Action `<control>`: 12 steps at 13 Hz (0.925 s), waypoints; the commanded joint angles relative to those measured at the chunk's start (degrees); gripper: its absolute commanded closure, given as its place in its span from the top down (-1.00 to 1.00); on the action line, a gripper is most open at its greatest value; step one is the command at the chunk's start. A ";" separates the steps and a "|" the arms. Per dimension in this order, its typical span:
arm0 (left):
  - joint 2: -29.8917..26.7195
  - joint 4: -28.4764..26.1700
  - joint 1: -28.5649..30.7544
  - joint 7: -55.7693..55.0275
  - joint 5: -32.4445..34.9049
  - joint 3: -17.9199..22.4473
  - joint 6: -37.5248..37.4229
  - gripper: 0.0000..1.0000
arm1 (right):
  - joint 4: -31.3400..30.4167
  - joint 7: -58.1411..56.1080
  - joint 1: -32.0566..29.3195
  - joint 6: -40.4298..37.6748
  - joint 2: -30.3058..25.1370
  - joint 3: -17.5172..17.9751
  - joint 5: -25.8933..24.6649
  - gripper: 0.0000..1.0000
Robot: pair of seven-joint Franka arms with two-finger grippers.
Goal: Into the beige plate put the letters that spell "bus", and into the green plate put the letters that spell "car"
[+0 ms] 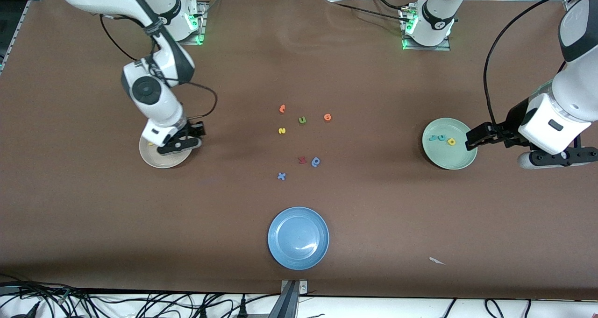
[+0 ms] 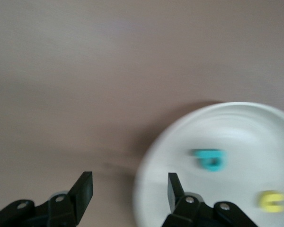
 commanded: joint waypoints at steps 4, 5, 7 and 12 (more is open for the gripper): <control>-2.85 0.29 -1.30 0.60 -0.34 0.72 -3.32 1.00 | 8.57 25.72 13.52 1.48 5.75 0.53 0.04 0.47; -2.94 0.20 -1.56 0.60 -0.42 1.08 -3.32 1.00 | 10.94 28.63 15.46 1.39 7.50 0.53 -0.05 0.47; -4.86 -0.32 -7.85 0.69 -0.51 6.75 -4.54 1.00 | 15.16 33.73 18.98 1.04 10.85 0.10 -0.48 0.47; -8.02 -4.08 -22.22 5.60 -7.89 26.31 -5.78 1.00 | 20.98 43.93 29.25 1.04 17.18 -5.34 -4.16 0.47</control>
